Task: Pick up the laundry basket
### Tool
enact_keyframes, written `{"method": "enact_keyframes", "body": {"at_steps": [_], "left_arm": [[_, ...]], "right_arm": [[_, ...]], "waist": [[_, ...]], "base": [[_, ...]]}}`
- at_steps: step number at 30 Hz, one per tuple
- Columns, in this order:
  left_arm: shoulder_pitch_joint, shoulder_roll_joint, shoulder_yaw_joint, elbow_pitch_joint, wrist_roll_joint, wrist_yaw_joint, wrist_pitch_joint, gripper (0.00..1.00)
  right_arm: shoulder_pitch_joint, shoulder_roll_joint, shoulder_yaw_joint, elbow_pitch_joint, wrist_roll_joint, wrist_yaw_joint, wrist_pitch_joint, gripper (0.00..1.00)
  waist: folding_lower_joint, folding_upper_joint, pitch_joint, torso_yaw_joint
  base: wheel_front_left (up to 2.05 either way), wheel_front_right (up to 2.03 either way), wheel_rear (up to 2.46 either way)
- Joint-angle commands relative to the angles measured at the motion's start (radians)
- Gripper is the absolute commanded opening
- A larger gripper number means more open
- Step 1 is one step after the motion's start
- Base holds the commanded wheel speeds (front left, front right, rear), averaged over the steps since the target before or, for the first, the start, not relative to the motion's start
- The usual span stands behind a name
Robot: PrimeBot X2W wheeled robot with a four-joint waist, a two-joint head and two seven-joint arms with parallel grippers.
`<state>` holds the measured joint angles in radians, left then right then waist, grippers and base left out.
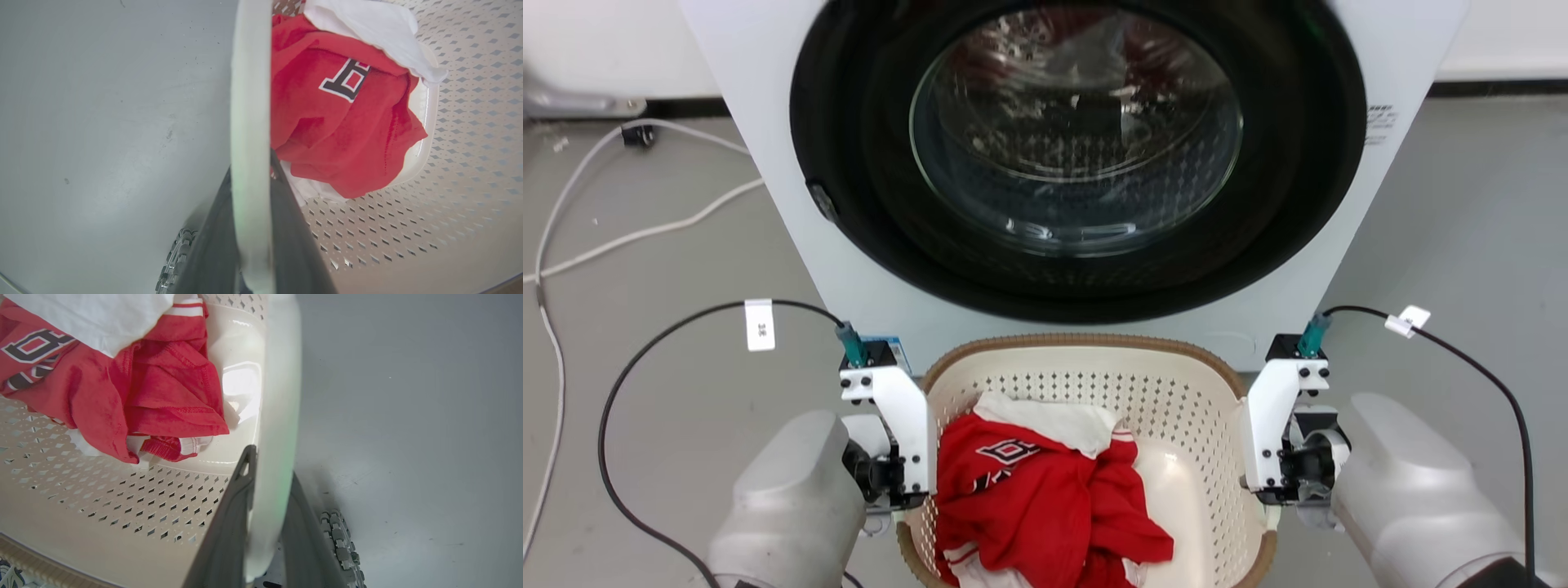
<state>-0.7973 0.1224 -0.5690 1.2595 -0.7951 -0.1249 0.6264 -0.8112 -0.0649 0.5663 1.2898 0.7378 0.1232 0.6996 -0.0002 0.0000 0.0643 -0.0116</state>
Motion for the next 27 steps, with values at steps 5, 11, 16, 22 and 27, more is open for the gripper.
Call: {"method": "enact_keyframes", "body": {"at_steps": [5,11,16,22,27], "left_arm": [[0.035,-0.018,-0.016,-0.008,-0.014,-0.009,-0.013,0.00],[0.055,-0.018,-0.023,-0.012,-0.026,-0.009,-0.043,0.00],[0.076,-0.012,-0.033,-0.013,-0.029,-0.008,-0.090,0.00],[0.100,-0.019,-0.040,-0.005,-0.039,-0.007,-0.124,0.00],[0.102,-0.022,-0.044,-0.003,-0.049,-0.007,-0.124,0.00]], "right_arm": [[0.040,0.026,-0.014,-0.005,-0.002,0.014,-0.012,0.00],[0.075,0.025,-0.032,-0.003,-0.001,0.014,-0.029,0.00],[0.098,0.025,-0.037,-0.003,-0.005,0.014,-0.060,0.00],[0.116,0.024,-0.050,-0.003,-0.021,0.014,-0.084,0.00],[0.119,0.024,-0.062,-0.003,-0.030,0.014,-0.082,0.00]], "waist": [[0.0002,0.0000,-0.063,-0.002],[0.0002,0.0000,-0.085,0.001],[0.0002,0.0000,-0.090,0.000],[0.0002,0.0000,-0.092,0.003],[0.0002,0.0000,-0.092,0.004]], "base": [[0.00,0.00,0.00],[0.00,0.00,0.00],[0.00,0.00,0.00],[0.00,0.00,0.00],[0.00,0.00,0.00]]}}
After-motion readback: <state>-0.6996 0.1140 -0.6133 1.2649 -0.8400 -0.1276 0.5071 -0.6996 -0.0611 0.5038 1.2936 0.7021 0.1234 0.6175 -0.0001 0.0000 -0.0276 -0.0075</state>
